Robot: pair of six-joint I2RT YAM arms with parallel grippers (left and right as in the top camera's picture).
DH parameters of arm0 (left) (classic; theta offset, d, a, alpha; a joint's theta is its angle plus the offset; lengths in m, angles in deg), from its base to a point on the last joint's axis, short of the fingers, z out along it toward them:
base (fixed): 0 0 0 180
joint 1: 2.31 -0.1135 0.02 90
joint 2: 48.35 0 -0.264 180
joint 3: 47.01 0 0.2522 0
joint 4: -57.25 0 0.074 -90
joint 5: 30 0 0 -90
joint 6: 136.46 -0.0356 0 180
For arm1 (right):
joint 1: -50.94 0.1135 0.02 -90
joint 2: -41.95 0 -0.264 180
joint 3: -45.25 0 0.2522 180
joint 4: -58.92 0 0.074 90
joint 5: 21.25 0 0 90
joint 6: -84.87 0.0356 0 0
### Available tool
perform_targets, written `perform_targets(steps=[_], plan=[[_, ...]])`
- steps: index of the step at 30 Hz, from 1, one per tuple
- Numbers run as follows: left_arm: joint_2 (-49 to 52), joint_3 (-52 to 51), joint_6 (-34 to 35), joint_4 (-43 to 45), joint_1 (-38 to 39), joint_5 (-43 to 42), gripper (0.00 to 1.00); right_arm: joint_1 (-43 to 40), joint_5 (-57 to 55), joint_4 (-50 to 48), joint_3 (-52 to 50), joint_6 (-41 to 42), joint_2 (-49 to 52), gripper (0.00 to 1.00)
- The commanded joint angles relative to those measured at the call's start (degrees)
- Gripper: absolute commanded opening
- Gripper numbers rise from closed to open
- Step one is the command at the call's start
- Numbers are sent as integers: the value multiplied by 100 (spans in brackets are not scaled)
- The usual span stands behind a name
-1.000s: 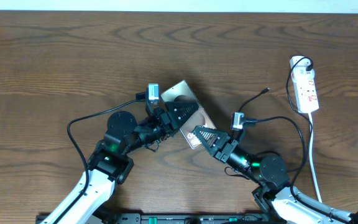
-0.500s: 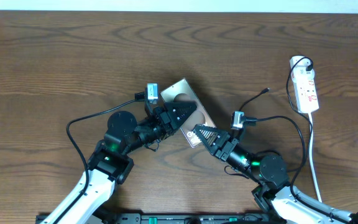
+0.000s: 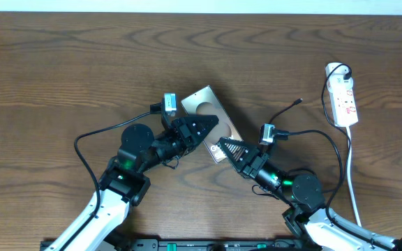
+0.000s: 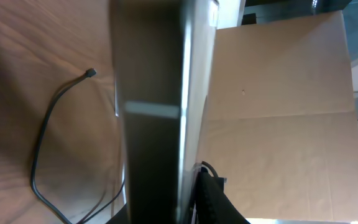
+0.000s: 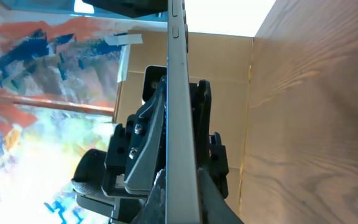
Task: Plug charger to phone and switch on socket
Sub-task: 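Close the left gripper on the phone's edge, then open the right gripper and withdraw it from the phone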
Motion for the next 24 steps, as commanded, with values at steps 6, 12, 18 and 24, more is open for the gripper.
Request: perform_targets(steps=[6,12,18,24], plan=[[-39,68,-9,101,24,-59,10,4,-170,28,90,490,-9,1],[-39,68,-7,101,24,81,8,7,-153,28,90,855,-9,12],[-39,68,-9,94,24,90,7,7,-127,33,90,848,-9,19],[-39,68,-76,35,17,98,8,7,116,55,90,844,-9,35]])
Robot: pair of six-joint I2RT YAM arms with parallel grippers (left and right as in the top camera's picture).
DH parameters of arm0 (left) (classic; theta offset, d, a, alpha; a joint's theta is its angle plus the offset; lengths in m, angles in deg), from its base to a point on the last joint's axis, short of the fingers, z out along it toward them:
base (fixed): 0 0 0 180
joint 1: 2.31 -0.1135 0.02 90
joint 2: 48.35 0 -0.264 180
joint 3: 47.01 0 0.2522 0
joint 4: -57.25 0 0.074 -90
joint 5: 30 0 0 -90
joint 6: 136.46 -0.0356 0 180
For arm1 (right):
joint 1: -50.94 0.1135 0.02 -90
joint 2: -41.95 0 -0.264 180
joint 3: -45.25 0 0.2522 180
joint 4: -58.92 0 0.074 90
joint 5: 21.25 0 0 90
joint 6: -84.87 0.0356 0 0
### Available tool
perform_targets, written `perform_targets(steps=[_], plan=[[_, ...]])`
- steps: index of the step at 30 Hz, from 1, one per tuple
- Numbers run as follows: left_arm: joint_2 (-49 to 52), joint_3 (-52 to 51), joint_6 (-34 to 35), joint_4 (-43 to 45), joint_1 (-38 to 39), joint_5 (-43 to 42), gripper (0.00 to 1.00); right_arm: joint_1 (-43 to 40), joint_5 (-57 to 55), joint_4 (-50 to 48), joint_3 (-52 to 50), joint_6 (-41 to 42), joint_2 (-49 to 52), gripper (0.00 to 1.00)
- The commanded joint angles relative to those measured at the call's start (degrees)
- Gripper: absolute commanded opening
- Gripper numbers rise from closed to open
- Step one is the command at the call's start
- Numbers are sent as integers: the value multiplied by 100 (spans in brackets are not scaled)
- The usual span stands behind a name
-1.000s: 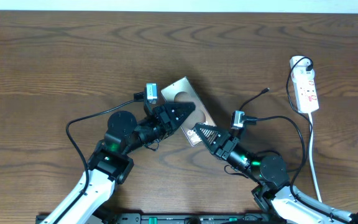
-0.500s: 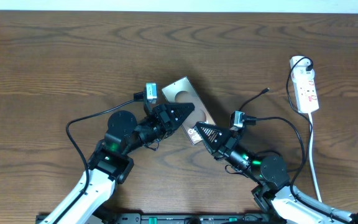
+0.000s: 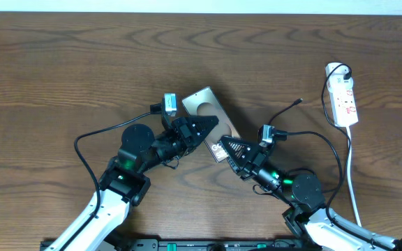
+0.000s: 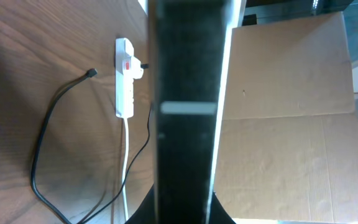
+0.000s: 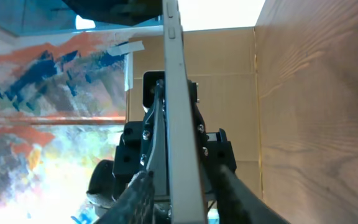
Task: Plug charger to phone and switch on socket
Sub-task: 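Open the right gripper and withdraw it from the phone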
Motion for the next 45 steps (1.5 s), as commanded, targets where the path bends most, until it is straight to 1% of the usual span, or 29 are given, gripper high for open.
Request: perform_targets(steps=[1,8,12,15,19,22,24,28,31,35,37,39,43,45], plan=[[-42,70,-81,13,11,81,8,4,164,46,83,-11,2,38],[-33,70,-190,-103,-35,164,8,4,457,450,83,-9,2,52],[-31,70,-326,-105,-164,160,7,4,660,474,83,-15,2,63],[-17,70,-420,-111,-286,157,8,4,741,476,83,-273,2,69],[20,70,-496,-483,-487,157,7,4,737,752,81,-1169,2,75],[37,70,-721,-870,-627,149,7,2,691,1274,81,-1937,2,80],[37,70,-831,-1038,-695,138,7,2,570,1810,81,-2468,2,82],[39,70,-940,-1097,-750,136,7,2,304,2588,83,-2949,2,86],[37,70,-990,-1174,-750,138,8,2,212,2710,81,-3386,2,89],[37,70,-1008,-1506,-750,136,7,2,66,2728,81,-4367,2,93],[37,70,-1014,-1764,-750,83,7,2,-127,2868,83,-4944,2,93],[39,70,-1123,-1895,-750,-9,8,2,-466,3163,83,-5224,2,93],[37,70,-1158,-2046,-750,-164,8,2,-1344,3950,83,-5296,0,95],[39,70,-1246,-2103,-750,-164,7,2,-1453,3987,85,-5510,0,96]])
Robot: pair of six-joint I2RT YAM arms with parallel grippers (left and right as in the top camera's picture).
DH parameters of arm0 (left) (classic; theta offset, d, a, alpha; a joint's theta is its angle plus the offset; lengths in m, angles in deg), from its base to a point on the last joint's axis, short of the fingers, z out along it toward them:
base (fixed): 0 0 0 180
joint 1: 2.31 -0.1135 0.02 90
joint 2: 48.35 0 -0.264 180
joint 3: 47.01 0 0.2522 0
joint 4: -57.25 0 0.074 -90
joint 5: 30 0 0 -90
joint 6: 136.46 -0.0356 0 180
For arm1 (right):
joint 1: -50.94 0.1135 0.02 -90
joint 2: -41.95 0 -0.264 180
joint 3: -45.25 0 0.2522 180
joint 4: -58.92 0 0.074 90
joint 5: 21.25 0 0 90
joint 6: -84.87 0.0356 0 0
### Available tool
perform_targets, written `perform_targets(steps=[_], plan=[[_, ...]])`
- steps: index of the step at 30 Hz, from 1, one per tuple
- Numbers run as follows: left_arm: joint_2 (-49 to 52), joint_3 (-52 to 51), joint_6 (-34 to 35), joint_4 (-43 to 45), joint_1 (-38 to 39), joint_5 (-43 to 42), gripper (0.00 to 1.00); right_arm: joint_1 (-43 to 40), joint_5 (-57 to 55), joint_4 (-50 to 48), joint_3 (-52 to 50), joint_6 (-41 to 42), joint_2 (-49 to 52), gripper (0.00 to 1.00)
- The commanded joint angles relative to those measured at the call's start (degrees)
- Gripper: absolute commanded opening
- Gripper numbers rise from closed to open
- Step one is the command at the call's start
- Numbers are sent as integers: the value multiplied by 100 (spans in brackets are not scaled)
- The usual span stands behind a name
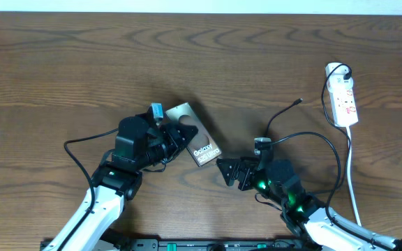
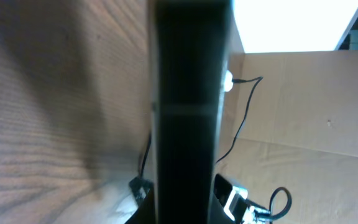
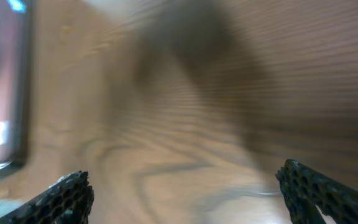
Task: Plug charger to phone and switch on socket
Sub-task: 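Open the right gripper and withdraw it from the phone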
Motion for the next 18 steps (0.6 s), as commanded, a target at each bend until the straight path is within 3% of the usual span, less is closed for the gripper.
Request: perform_targets(steps=[1,6,10,18], plan=[[-52,81,-229,-68,-13,-197,7,2,-686,72,44,-726,-13,96],[-52,81,-308,-92,-13,-197,7,-48,-732,192,293,-1104,-15,96],[-52,81,-306,-92,-13,-199,7,-302,-745,831,774,-1132,-15,99],[-52,81,-306,-90,-13,-199,7,-813,-1478,3475,2417,-1414,-15,99]])
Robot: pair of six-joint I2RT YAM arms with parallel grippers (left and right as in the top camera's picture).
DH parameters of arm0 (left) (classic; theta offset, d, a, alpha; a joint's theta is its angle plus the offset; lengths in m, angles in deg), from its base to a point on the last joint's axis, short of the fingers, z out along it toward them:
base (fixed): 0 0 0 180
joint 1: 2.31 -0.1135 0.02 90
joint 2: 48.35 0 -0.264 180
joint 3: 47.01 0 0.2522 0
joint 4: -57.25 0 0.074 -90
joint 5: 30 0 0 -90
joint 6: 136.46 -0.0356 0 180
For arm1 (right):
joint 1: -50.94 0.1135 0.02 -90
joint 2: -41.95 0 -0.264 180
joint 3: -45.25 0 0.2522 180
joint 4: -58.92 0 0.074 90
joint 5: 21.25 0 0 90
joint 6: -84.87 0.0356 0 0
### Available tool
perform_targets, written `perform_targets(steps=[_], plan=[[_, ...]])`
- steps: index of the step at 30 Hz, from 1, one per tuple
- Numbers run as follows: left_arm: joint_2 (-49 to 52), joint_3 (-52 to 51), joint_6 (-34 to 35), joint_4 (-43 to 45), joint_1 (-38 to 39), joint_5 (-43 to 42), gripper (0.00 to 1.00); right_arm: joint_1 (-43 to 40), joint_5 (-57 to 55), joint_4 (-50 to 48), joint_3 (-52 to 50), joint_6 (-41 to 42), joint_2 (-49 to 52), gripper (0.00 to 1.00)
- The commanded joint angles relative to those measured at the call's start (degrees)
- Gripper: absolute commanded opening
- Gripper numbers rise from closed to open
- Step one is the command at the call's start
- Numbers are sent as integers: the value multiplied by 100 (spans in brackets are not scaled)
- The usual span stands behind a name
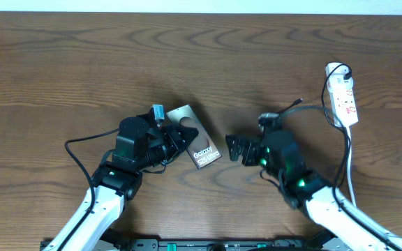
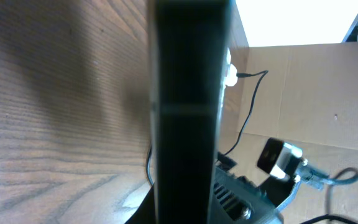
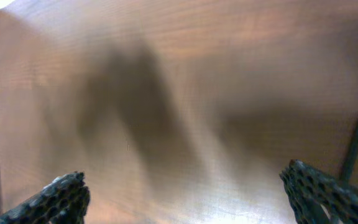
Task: Plug charger to phone and switch on socket
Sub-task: 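Open the right gripper and withdraw it from the phone, then move the right gripper to the black cable plug and grasp it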
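Observation:
The phone (image 1: 199,145), its grey back up with pale lettering, is gripped at its left end by my left gripper (image 1: 181,137). In the left wrist view it is a dark bar (image 2: 188,106) running up the middle between the fingers. My right gripper (image 1: 234,148) stands open just right of the phone and holds nothing; its wrist view shows both mesh fingertips (image 3: 64,196) wide apart over bare wood. The black charger cable ends in a free plug (image 1: 299,102) behind the right arm. The white socket strip (image 1: 343,94) lies at the far right.
The cable (image 1: 340,150) loops round the right arm toward the strip, and a short stretch shows at the right wrist view's edge. The strip's white lead (image 1: 351,178) runs toward the near edge. Brown wooden table (image 1: 82,63) all round.
My right gripper, still open, has moved from near the table's front edge back to a spot level with the phone, nearer the cable. The left gripper and phone have not moved.
At first both grippers were shut on the phone, one at each end, and stayed so at the second moment. By the third the right had let go and stood open to the right, while the left had carried the phone leftward. Now the right is farther back.

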Motion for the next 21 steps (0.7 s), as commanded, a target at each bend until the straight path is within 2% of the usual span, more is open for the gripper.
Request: perform_targets(steps=[1,5,8,21], plan=[[-52,81,-118,61,-13,-122,8,-168,-778,909,772,-179,-15,99],[-52,81,-118,66,-13,-118,8,-258,-1353,2361,1598,-136,-15,99],[-52,81,-116,66,-13,-120,8,-286,-1517,3049,1996,-138,-15,99],[-52,81,-116,70,-13,-424,7,-284,-1515,3101,2072,-144,-13,99]])
